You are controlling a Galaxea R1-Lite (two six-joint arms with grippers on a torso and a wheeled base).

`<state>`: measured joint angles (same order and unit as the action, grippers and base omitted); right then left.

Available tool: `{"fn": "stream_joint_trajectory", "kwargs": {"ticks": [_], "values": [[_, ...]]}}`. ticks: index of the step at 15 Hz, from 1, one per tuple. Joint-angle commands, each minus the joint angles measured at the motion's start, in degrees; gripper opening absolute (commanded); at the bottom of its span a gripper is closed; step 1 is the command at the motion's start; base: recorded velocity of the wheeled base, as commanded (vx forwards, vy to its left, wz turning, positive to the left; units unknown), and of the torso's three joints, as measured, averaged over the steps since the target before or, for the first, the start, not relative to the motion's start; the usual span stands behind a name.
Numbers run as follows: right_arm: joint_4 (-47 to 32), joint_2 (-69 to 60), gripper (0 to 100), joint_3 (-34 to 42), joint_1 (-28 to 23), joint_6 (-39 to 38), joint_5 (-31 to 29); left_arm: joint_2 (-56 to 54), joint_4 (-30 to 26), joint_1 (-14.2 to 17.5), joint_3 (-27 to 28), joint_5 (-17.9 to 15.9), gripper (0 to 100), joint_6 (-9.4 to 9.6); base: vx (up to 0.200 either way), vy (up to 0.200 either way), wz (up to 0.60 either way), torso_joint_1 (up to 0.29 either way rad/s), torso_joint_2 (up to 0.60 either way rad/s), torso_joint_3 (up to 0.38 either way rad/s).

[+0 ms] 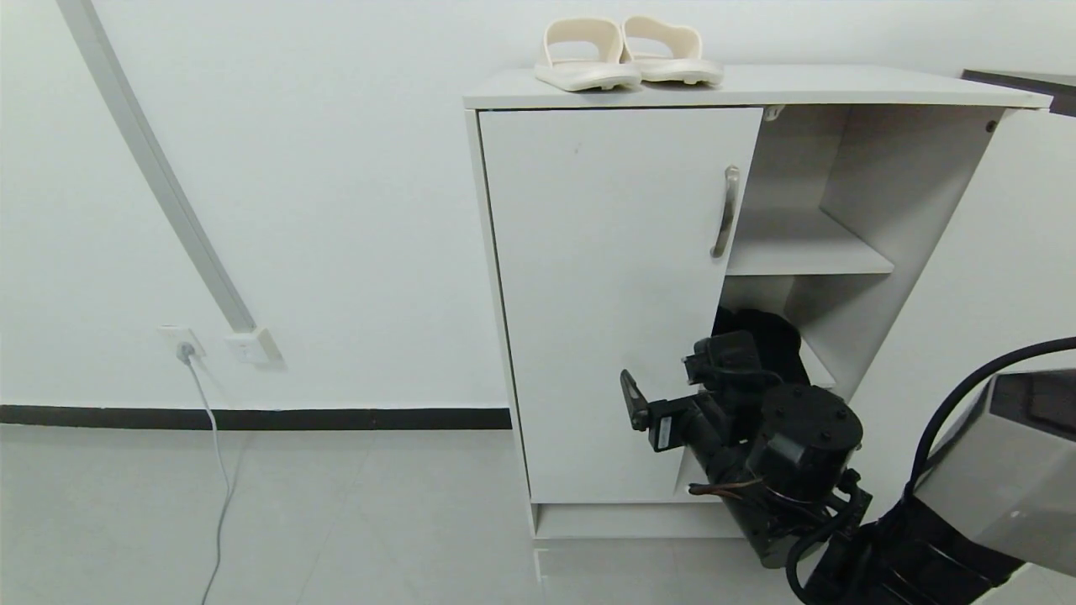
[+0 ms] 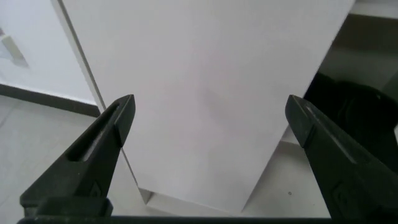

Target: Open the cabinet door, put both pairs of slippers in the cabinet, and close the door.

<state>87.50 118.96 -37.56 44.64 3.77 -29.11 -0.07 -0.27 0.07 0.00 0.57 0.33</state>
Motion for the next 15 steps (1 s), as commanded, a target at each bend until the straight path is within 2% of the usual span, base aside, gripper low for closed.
{"fn": "stream_joint_trajectory", "kwargs": {"ticks": [1, 5, 10, 15], "values": [[0.74, 1.54, 100, 0.21, 0.01, 0.45, 0.11, 0.07, 0.0, 0.01, 0.0, 0.04, 0, 0.02, 0.0, 0.0, 0.0, 0.0, 0.0, 0.0], [0.74, 1.54, 100, 0.21, 0.01, 0.63, 0.11, 0.07, 0.0, 0.01, 0.0, 0.04, 0, 0.02, 0.0, 0.0, 0.0, 0.001, -0.07, -0.081], [0.65, 1.54, 100, 0.21, 0.01, 0.8, 0.11, 0.07, 0.0, 0.01, 0.0, 0.04, 0, 0.02, 0.0, 0.0, 0.0, 0.025, -0.38, -0.35], [0.47, 1.63, 100, 0.29, 0.01, 0.8, 0.11, 0.07, 0.0, 0.01, 0.0, 0.04, 0, 0.02, 0.0, 0.0, 0.0, 0.104, -0.46, -0.351]]}}
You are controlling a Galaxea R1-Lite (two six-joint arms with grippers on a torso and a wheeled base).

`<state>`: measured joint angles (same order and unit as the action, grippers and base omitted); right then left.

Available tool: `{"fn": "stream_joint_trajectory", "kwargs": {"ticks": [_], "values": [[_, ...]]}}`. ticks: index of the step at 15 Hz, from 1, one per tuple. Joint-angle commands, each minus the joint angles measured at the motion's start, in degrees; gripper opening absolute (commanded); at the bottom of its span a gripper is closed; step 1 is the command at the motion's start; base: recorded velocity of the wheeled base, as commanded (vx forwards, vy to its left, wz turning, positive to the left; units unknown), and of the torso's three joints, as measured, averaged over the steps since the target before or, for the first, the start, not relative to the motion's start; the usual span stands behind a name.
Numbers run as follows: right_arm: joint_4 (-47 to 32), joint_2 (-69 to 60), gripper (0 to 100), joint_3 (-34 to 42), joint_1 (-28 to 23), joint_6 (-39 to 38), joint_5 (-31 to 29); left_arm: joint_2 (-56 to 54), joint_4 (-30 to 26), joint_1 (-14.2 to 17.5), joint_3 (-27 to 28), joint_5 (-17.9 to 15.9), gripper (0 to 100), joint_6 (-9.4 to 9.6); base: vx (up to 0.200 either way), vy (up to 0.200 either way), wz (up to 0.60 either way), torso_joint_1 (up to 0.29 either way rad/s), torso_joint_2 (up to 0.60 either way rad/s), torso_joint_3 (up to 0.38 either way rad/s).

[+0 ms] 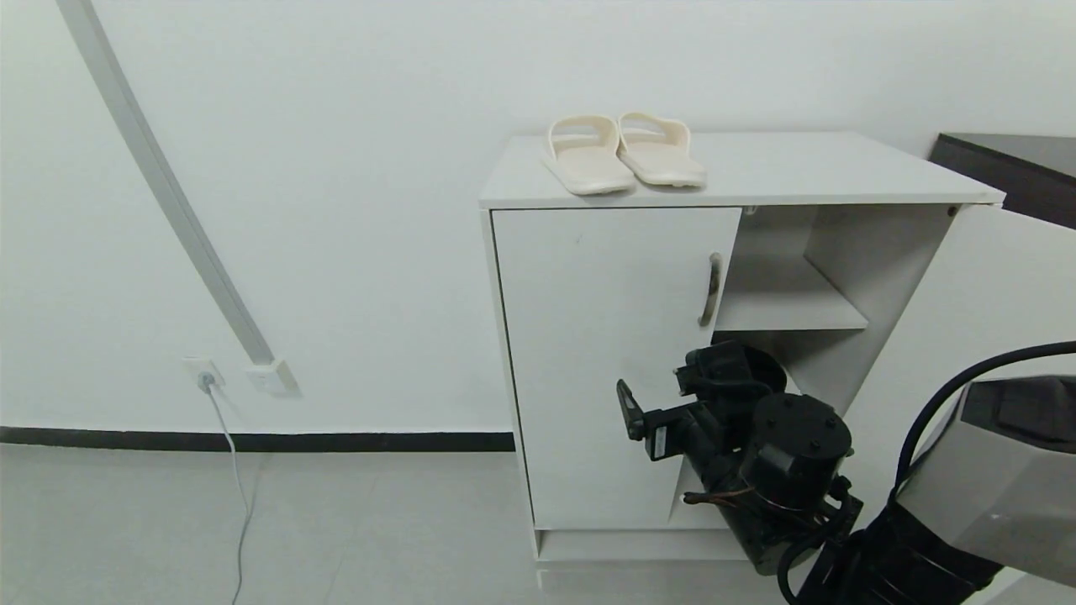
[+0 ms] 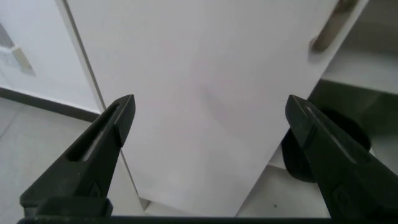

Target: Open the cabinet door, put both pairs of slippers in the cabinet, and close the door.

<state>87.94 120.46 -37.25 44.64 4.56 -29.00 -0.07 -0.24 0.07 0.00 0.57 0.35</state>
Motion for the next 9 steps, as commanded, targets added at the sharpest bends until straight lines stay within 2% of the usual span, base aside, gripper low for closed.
{"fn": "stream_joint_trajectory", "kwargs": {"ticks": [1, 9], "values": [[0.04, 0.13, 100, -0.01, 0.01, 0.01, 0.0, 0.07, -0.02, 0.01, 0.0, 0.04, 0, 0.0, 0.0, 0.0, 0.0, 0.129, -0.46, -0.325], [0.3, 0.04, 100, 0.52, 0.01, -0.08, 0.0, 0.07, -0.02, 0.01, 0.0, 0.04, 0, 0.0, 0.0, 0.0, 0.0, 0.165, -0.49, -0.323]]}}
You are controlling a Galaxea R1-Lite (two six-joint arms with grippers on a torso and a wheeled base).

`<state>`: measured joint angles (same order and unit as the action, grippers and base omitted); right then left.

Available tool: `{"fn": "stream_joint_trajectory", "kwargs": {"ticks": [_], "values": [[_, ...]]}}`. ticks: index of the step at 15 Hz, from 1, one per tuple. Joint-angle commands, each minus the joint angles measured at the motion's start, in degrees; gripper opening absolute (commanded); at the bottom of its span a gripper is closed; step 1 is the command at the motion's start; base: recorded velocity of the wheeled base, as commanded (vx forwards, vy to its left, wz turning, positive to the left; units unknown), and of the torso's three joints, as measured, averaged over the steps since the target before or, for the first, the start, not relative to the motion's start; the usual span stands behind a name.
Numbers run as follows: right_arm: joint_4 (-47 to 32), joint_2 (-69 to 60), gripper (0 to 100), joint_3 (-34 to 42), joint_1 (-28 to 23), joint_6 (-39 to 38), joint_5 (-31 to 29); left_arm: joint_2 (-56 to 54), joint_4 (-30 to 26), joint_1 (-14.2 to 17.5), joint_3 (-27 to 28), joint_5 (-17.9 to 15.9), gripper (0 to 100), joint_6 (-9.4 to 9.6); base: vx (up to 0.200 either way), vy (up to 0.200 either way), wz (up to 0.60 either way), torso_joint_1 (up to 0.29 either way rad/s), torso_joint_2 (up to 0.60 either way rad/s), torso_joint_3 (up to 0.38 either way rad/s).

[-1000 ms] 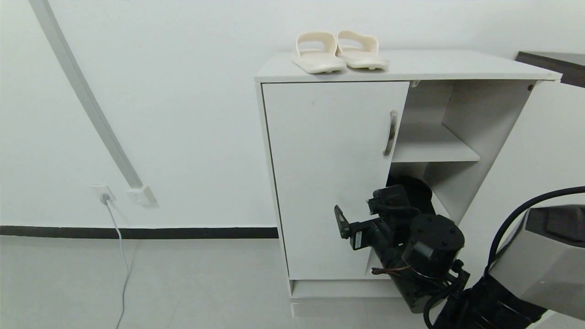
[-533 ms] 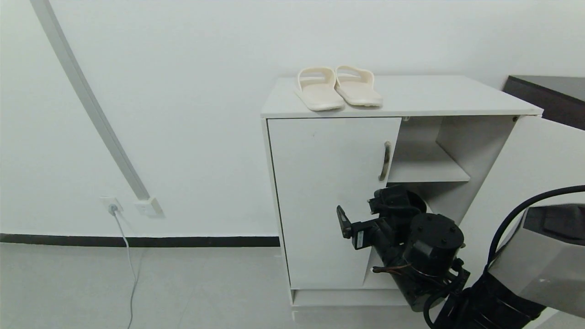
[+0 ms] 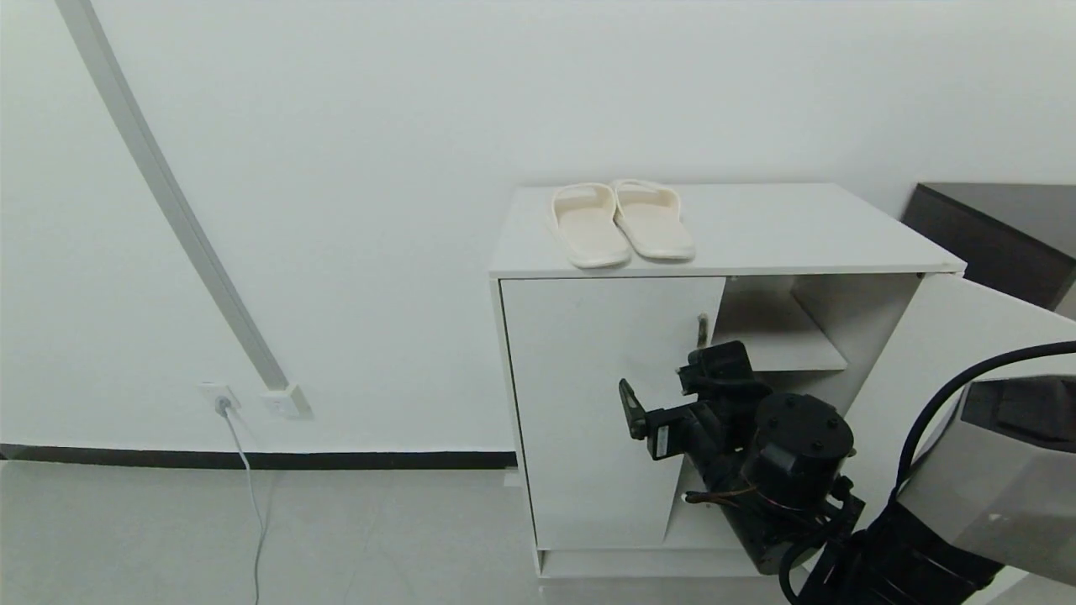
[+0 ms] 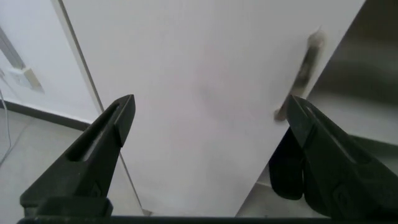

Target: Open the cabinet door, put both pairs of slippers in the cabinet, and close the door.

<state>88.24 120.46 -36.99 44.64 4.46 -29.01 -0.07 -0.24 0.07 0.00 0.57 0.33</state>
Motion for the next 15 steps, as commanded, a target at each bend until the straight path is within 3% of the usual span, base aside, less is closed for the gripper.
{"fn": "stream_joint_trajectory", "kwargs": {"ticks": [1, 15], "values": [[0.09, 0.04, 100, 1.04, 0.01, 0.02, 0.01, 0.07, -0.02, 0.01, 0.0, 0.04, 0, 0.02, 0.0, 0.0, 0.0, 0.198, -0.51, -0.32], [0.01, -0.22, 100, 2.18, 0.09, 0.02, 0.19, 0.07, -0.02, 0.01, 0.0, -0.05, 0, 0.02, 0.0, 0.0, 0.0, 0.233, -0.54, -0.315]]}}
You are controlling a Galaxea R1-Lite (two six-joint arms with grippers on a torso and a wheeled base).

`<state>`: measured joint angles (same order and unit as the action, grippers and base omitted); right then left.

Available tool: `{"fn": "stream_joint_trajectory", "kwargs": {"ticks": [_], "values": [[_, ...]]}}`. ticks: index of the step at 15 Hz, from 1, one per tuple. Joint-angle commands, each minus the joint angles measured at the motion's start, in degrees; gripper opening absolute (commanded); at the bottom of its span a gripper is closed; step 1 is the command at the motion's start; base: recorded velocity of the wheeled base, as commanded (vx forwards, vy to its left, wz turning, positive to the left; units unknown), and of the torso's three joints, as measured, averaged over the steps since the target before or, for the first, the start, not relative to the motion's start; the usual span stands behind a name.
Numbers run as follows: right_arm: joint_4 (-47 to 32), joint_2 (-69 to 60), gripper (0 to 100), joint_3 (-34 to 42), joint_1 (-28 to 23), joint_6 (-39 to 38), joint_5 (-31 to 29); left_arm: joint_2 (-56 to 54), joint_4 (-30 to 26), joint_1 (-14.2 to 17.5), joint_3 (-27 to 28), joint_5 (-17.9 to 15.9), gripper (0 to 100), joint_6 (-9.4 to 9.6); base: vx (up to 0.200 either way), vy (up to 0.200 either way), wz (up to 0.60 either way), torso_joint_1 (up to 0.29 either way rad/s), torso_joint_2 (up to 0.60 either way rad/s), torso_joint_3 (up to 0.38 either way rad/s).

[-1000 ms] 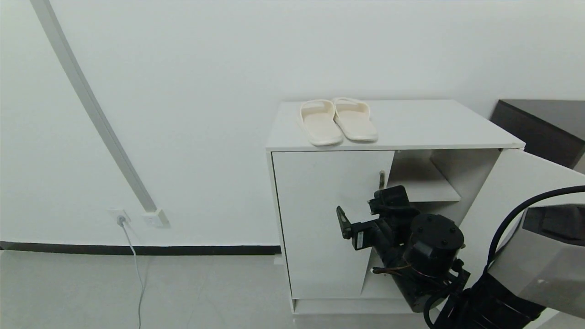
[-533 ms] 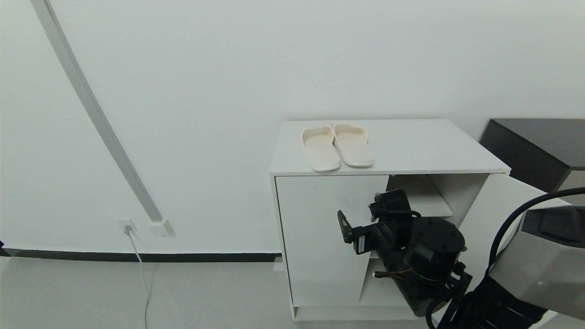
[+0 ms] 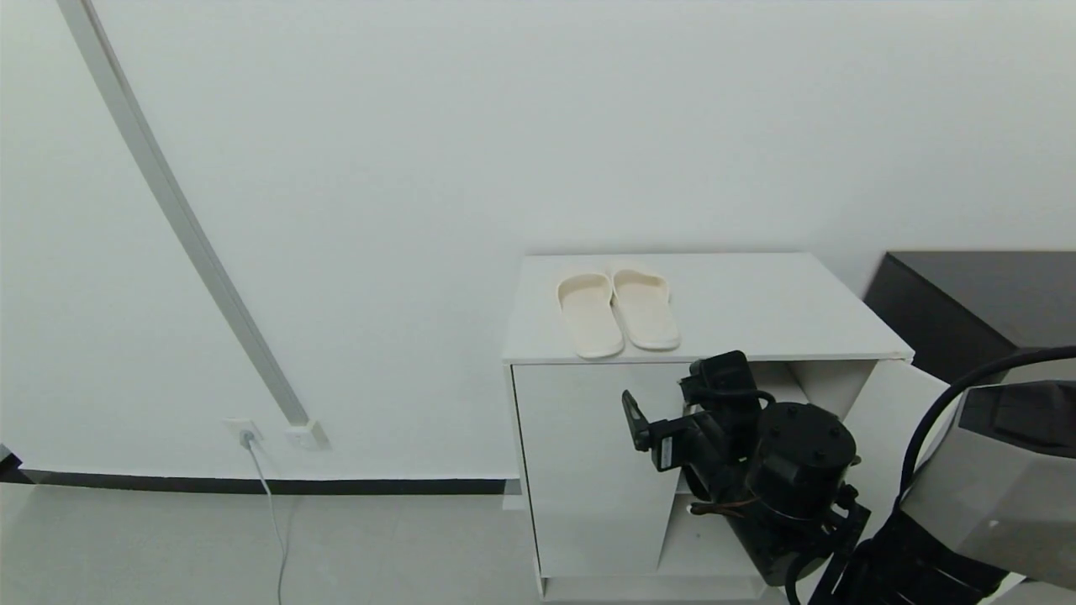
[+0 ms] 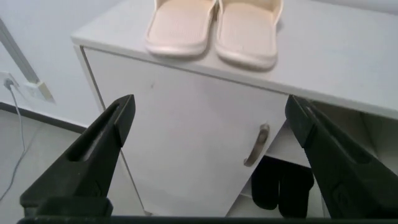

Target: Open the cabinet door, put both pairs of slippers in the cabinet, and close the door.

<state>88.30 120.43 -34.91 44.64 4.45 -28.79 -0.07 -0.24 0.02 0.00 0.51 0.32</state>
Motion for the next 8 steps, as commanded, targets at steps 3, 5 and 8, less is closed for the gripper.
{"fn": "stream_joint_trajectory", "kwargs": {"ticks": [3, 5, 8], "values": [[1.53, -0.2, 100, 0.64, 0.09, 0.12, 0.84, 0.07, -0.02, 0.06, 0.0, 0.02, 0, -0.05, 0.0, 0.0, 0.0, 0.186, -0.4, -0.225], [1.7, 0.16, 100, 0.81, 0.09, 1.88, 1.9, 0.07, -0.02, 0.06, 0.0, 0.02, 0, 0.03, 0.0, 0.0, 0.0, 0.068, -0.16, -0.071], [0.74, 0.95, 100, -3.67, -0.7, 3.72, 2.43, 0.07, -0.02, 0.06, 0.0, 0.02, 0, 0.03, 0.0, 0.0, 0.0, 0.0, 0.0, 0.0]]}}
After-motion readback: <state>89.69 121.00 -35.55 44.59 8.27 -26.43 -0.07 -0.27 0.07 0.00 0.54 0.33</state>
